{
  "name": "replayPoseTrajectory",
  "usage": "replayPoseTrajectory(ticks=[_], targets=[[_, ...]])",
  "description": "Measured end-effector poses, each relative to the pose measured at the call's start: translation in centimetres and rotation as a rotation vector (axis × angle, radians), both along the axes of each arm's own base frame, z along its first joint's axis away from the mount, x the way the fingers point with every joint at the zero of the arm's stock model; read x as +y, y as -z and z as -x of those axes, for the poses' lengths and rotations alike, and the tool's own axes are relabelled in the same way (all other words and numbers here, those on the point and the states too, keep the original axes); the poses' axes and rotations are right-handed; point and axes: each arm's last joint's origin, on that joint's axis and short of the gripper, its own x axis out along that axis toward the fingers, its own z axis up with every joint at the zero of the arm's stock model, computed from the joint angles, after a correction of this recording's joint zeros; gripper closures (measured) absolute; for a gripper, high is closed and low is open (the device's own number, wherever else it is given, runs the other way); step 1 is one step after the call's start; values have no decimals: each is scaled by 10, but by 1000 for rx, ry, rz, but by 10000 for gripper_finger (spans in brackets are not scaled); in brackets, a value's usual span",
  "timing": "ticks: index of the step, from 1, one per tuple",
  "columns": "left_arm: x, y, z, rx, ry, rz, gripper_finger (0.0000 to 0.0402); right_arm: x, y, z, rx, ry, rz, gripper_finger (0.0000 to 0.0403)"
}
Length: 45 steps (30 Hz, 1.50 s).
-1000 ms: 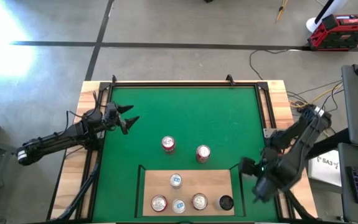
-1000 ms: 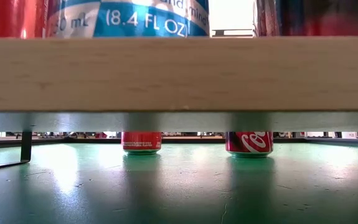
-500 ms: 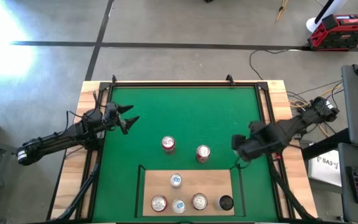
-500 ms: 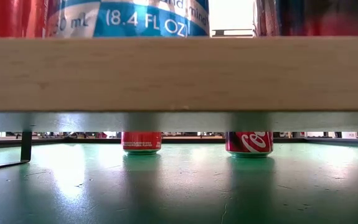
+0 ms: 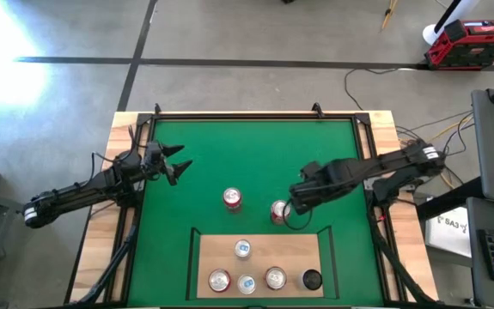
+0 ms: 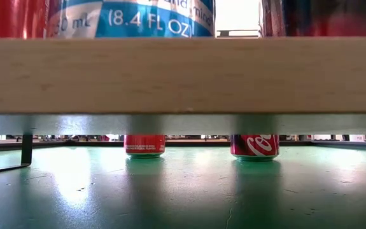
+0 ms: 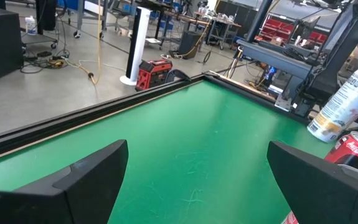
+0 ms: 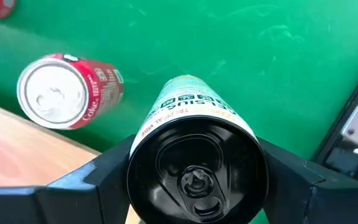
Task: Place canned beverage on shelf
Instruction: Put the white soda can aligned with the other white soda can on the shelf
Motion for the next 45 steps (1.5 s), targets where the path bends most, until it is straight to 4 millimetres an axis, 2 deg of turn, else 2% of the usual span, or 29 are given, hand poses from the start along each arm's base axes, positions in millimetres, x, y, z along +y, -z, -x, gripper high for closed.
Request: replayPoseTrajectory(ticks=[10, 22, 30, 35, 45], targets=[[0, 0, 0, 0, 0, 0, 32, -3, 15, -24, -12, -108, -72, 145], [0, 0, 0, 0, 0, 0, 32, 1, 38, -40, 51, -77, -83, 144], [0, 0, 0, 0, 0, 0, 32, 2, 48, -42, 28, -49, -92, 144], [0, 0, 0, 1, 0, 1, 32, 0, 57, -36, -4, 0, -99, 144], [0, 0, 0, 3, 0, 1, 32, -2, 58, -24, -30, 26, -104, 135]])
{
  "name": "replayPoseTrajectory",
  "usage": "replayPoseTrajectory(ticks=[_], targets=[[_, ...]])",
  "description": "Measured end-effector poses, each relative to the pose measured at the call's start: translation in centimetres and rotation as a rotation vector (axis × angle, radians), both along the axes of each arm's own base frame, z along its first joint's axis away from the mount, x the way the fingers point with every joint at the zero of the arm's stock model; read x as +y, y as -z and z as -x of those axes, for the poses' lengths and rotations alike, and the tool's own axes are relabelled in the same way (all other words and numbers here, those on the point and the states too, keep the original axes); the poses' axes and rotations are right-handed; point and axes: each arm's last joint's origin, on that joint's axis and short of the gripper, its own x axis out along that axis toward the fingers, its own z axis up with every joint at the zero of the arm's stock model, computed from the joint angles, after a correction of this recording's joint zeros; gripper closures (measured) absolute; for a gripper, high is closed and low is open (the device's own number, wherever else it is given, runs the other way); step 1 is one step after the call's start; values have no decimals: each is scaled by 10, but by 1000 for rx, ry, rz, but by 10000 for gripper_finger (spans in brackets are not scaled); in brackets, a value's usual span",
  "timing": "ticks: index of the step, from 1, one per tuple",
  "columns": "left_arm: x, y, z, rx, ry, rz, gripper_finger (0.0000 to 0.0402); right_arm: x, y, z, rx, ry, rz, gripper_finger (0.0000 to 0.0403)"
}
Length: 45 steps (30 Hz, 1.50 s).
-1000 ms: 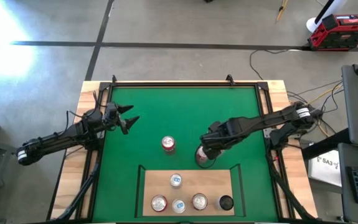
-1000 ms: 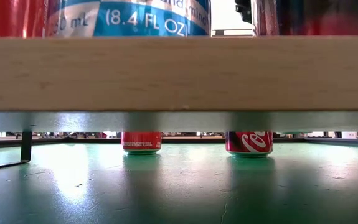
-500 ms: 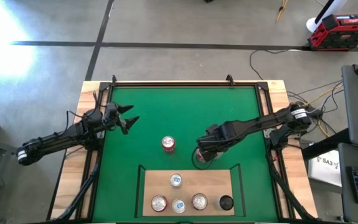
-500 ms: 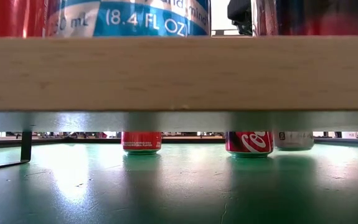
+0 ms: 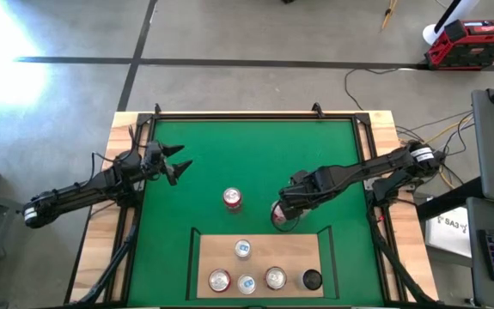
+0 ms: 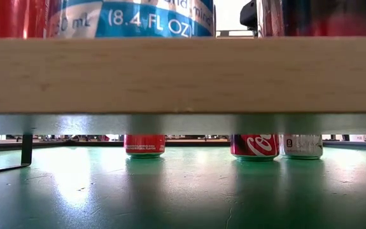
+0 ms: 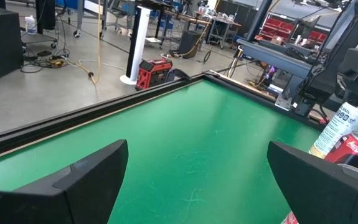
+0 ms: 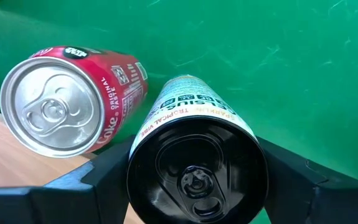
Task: Place canned beverage on shelf
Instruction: Put the white soda can aligned with the other white soda can on the shelf
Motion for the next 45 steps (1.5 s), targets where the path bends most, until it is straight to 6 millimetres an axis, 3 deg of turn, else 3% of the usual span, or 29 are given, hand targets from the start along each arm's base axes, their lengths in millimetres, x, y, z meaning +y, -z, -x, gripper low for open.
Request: replayPoseTrajectory(ticks=[10, 20, 27, 37, 45], targets=[[0, 0, 0, 0, -1, 0, 32, 1, -2, 2, 1, -24, -33, 123], [0, 0, 0, 0, 0, 0, 32, 0, -6, 4, -12, 53, -44, 58], [0, 0, 0, 0, -1, 0, 32, 1, -7, 6, -2, 377, -126, 33], [0, 0, 0, 0, 0, 0, 32, 13, -5, 7, 15, 1019, -178, 33], [0, 0, 0, 0, 0, 0, 32, 16, -3, 5, 13, 1151, -190, 42]])
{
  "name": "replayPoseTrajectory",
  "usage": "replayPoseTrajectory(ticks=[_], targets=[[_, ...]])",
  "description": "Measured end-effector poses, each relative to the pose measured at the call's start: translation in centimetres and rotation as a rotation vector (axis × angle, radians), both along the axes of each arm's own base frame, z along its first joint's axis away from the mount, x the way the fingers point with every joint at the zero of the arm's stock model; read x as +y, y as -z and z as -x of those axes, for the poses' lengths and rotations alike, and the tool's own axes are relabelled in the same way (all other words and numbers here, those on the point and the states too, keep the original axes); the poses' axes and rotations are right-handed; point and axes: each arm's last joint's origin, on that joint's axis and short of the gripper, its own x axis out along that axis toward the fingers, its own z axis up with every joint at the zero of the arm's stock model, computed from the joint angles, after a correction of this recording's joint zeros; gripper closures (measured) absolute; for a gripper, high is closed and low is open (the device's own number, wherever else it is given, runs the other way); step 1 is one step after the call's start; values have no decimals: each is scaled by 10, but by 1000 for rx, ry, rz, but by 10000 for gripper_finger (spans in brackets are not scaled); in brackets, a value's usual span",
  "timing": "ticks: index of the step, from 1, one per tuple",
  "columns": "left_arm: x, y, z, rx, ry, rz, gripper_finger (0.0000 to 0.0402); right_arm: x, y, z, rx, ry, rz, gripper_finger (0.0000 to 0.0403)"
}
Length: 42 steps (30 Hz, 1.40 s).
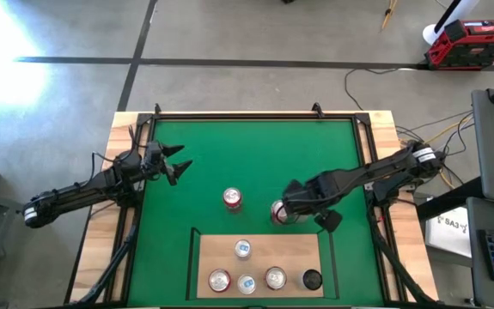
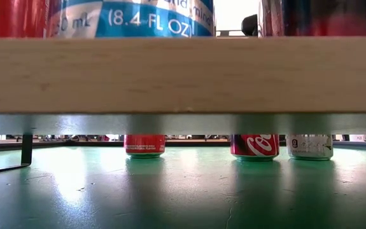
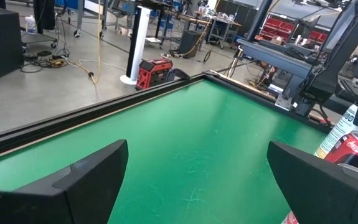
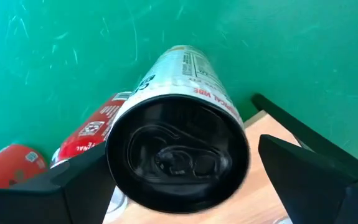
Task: Place canned beverage on shelf
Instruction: Put the white soda can aligned with the other white soda can on the shelf
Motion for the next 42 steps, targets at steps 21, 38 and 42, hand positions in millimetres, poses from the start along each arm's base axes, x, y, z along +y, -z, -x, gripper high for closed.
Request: replayPoseTrajectory(ticks=[21, 38, 42], targets=[[0, 0, 0, 0, -1, 0, 32, -1, 1, -6, 10, -93, 72, 161], [0, 0, 0, 0, 0, 0, 32, 33, -58, 1, -67, -575, 33, 146], [0, 0, 0, 0, 0, 0, 32, 49, -62, 3, -83, -636, 14, 145]])
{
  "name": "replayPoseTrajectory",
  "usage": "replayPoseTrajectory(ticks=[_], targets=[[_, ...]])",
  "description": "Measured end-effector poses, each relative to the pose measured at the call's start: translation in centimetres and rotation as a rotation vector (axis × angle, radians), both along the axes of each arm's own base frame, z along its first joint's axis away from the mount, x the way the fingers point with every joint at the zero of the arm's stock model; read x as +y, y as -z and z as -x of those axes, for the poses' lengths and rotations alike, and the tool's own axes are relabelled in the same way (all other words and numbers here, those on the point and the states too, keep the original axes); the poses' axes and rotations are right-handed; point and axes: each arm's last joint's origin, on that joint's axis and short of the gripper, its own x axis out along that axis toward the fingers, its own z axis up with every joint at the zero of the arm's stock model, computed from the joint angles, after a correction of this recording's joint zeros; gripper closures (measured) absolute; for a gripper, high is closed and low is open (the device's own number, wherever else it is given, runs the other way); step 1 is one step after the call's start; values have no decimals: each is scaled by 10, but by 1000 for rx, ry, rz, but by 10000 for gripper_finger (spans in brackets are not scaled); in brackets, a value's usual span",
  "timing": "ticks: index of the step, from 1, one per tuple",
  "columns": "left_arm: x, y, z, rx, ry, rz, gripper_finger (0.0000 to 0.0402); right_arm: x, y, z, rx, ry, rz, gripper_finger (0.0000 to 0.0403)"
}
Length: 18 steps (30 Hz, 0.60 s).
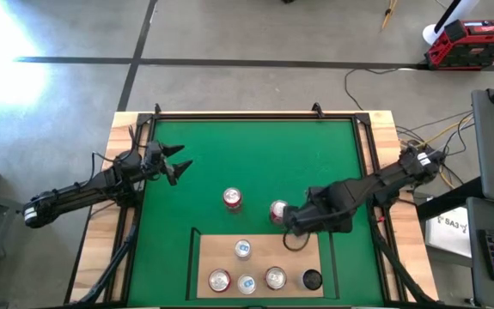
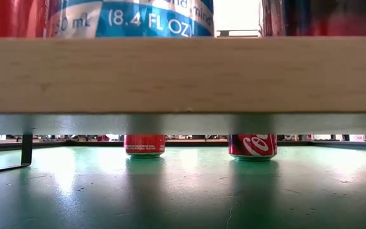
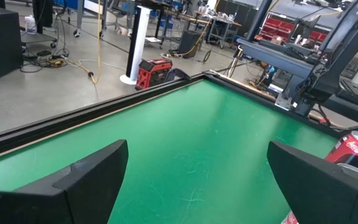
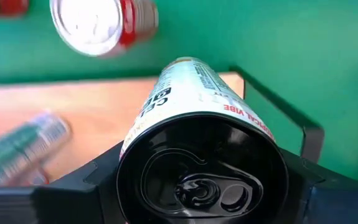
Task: Place canned beverage on shelf
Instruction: Put the white soda can aligned with the other white soda can on the shelf
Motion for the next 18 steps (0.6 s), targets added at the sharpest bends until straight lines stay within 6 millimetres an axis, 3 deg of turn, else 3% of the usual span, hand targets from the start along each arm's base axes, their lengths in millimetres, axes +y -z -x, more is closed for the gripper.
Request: replayPoseTrajectory(ticks=[10, 18], targets=[[0, 0, 0, 2, 0, 1, 32, 39, 4, -8, 25, -109, 13, 144], [0, 0, 0, 3, 0, 1, 32, 54, 6, -18, 84, -127, 44, 143]])
